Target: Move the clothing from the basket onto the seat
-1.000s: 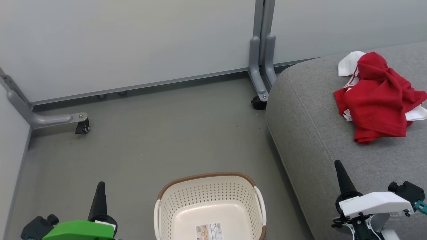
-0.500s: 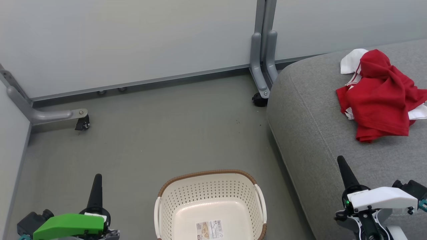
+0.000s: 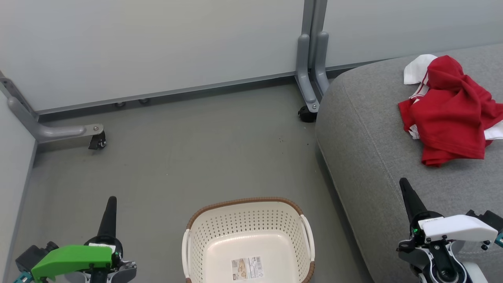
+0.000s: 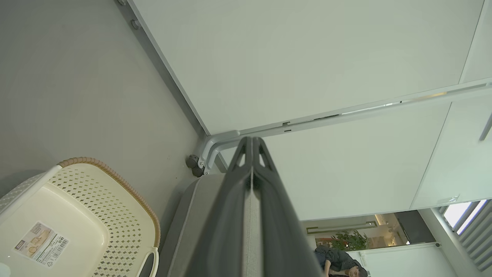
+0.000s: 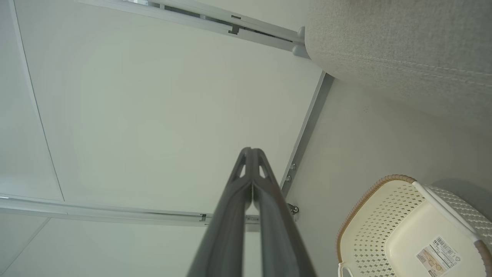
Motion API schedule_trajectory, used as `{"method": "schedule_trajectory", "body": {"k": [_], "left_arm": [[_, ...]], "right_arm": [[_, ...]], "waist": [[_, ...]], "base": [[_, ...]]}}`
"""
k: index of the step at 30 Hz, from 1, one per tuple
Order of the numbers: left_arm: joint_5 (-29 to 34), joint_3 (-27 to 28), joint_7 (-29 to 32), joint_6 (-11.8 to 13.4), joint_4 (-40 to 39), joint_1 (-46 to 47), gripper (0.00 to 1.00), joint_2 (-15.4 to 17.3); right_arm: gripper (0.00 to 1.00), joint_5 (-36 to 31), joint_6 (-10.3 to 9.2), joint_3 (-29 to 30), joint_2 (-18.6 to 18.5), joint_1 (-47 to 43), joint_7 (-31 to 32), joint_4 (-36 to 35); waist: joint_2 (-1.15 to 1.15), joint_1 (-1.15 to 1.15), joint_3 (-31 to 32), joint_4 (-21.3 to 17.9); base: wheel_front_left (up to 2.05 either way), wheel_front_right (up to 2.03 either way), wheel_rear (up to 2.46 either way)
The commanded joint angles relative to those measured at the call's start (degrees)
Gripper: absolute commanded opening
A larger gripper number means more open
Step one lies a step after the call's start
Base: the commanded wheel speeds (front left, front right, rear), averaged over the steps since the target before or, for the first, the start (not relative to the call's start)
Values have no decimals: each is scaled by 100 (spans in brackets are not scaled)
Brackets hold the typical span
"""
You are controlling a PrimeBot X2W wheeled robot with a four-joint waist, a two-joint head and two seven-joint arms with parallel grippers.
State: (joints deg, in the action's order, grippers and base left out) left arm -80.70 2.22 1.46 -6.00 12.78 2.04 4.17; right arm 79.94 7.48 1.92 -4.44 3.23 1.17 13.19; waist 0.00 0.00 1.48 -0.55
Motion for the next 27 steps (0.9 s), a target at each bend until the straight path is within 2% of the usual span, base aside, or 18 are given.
{"method": "schedule_trajectory", "body": {"k": [1, 27], "left_arm": [[-134, 54, 42, -35, -15, 153, 0, 14], [-1171, 259, 349, -154, 111, 428, 0, -12]], "right_arm": [[0, 133, 3, 37, -16, 123, 40, -7], [0, 1250, 2, 252, 16, 293, 352, 69]], "waist": [[0, 0, -8, 3], [0, 0, -141, 47]], "base": [[0, 0, 0], [0, 0, 0]]}}
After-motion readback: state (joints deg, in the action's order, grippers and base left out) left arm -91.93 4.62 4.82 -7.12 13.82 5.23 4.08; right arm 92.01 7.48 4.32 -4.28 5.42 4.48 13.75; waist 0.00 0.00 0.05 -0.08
